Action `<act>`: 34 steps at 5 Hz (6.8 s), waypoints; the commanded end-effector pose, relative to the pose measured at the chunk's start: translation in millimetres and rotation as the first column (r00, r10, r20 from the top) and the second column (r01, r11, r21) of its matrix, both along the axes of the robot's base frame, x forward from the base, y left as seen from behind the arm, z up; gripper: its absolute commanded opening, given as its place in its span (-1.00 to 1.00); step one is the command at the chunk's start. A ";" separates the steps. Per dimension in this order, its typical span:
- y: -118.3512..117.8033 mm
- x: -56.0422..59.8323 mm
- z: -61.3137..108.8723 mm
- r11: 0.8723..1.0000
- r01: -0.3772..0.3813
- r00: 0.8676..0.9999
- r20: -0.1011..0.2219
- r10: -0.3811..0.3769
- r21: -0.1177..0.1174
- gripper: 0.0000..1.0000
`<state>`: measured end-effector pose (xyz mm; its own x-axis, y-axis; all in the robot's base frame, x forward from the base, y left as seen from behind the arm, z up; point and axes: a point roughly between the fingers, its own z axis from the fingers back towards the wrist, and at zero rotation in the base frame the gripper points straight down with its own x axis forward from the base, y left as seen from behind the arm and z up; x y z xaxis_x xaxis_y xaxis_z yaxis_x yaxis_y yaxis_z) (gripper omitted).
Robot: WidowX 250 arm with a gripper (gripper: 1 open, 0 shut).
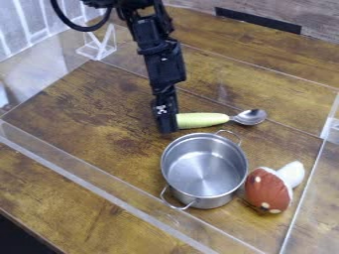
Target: Move the green spoon to the right
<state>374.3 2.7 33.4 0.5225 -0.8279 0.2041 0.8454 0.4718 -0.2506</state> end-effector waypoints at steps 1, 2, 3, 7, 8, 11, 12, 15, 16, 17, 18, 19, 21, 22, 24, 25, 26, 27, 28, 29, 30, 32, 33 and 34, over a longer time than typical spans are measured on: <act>17.4 4.4 43.3 0.999 -0.045 0.996 0.084 0.042 0.029 1.00; 22.7 4.9 53.8 0.997 -0.066 0.995 0.083 0.062 0.044 1.00; 26.8 6.3 62.8 0.995 -0.083 0.993 0.085 0.079 0.055 1.00; 26.8 2.0 115.5 0.984 -0.149 0.985 0.097 0.139 0.102 1.00; 29.1 -2.2 120.4 0.985 -0.135 0.987 0.100 0.124 0.106 1.00; 33.3 -6.1 126.3 0.987 0.112 0.986 0.109 -0.124 0.114 1.00; 34.7 -9.2 125.1 0.983 0.149 0.981 0.111 -0.160 0.106 1.00; 33.8 -13.7 119.3 0.983 0.164 0.979 0.112 -0.172 0.079 1.00; 30.0 -11.6 115.4 0.988 0.138 0.983 0.109 -0.146 0.071 1.00; 26.8 -16.9 105.2 0.987 0.150 0.982 0.106 -0.156 0.062 1.00; 24.4 -27.1 105.5 0.996 0.055 0.992 0.113 -0.062 0.067 1.00; 17.8 -36.2 103.7 0.998 -0.011 0.994 0.110 0.003 0.065 1.00; 57.8 -40.5 116.7 0.994 -0.050 0.990 0.133 0.036 0.098 1.00; 78.2 -43.2 130.8 0.972 -0.194 0.973 0.154 0.173 0.135 1.00; 81.4 -44.5 136.7 0.952 -0.270 0.951 0.195 0.239 0.147 -1.00; 79.8 -43.7 131.5 0.957 -0.255 0.952 0.209 0.223 0.141 1.00; 71.5 -51.0 132.7 0.954 -0.269 0.945 0.228 0.234 0.135 -1.00; 64.2 -56.6 123.6 0.950 -0.278 0.938 0.252 0.238 0.139 1.00; 60.7 -58.5 128.1 0.940 -0.305 0.924 0.287 0.252 0.156 -1.00; 71.3 -50.8 123.6 0.934 -0.315 0.917 0.306 0.254 0.168 -1.00; 80.7 -43.4 118.3 0.930 -0.327 0.909 0.324 0.261 0.168 -1.00; 82.4 -38.8 118.3 0.946 -0.281 0.909 0.359 0.210 0.159 -1.00; 89.1 -40.6 115.6 0.920 -0.360 0.882 0.376 0.284 0.152 -1.00; 95.8 -42.4 113.5 0.887 -0.439 0.848 0.392 0.356 0.143 -1.00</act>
